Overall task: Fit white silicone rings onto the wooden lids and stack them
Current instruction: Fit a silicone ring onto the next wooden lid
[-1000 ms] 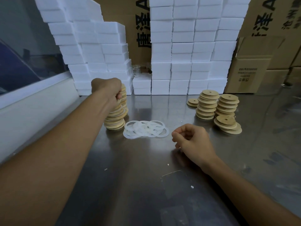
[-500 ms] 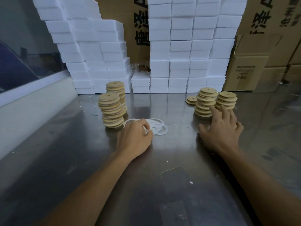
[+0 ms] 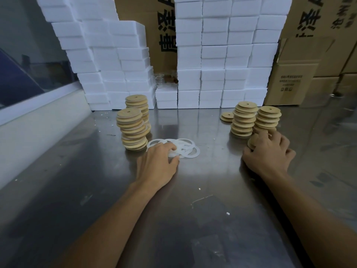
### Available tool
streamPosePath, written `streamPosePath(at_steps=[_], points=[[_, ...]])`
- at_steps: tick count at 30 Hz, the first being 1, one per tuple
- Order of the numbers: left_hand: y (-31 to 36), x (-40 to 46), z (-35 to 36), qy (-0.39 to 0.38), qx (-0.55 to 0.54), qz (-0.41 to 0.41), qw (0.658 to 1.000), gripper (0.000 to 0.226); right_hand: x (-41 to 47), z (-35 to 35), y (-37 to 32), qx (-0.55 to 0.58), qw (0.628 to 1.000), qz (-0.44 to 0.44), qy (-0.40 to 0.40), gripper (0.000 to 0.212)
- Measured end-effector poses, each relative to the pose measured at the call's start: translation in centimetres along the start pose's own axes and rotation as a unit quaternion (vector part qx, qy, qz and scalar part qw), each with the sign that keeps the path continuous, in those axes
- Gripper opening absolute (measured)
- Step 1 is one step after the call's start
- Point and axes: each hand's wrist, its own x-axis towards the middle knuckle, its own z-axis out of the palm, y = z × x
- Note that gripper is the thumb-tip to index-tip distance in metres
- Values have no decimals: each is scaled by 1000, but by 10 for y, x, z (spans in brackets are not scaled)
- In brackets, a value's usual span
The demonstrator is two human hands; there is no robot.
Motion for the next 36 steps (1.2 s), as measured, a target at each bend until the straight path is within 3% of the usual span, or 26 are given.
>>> streamPosePath(at_steps=[8, 14, 18, 21, 24, 26, 31, 34, 36], points=[[3, -1, -4, -18, 12, -7, 1000, 12, 0, -3, 1, 13, 999, -26, 21, 42], [2, 0, -3, -11, 12, 6, 1000, 13, -12, -4, -18, 212, 969, -114, 54, 32], [5, -1, -3, 58, -34, 52, 996, 13, -23, -3, -29, 292, 949, -118, 6, 25], [13, -4, -3, 57, -199, 35, 978, 18, -28, -6, -35, 362, 925, -103, -43, 11], [27, -5, -3, 3, -421, -68, 905, 23, -32, -7, -41, 392, 912, -90, -74, 8], [33, -7, -1, -47, -486, -116, 865, 24, -35, -7, -44, 423, 897, -76, -103, 8], [41, -12, 7, -73, -460, -167, 869, 23, -50, -9, -53, 519, 826, -63, -211, 14], [41, -12, 7, -72, -461, -182, 865, 19, -56, -10, -62, 586, 763, 9, -271, 38], [41, -13, 6, -64, -451, -179, 872, 20, -58, -9, -63, 579, 765, -11, -282, 49]])
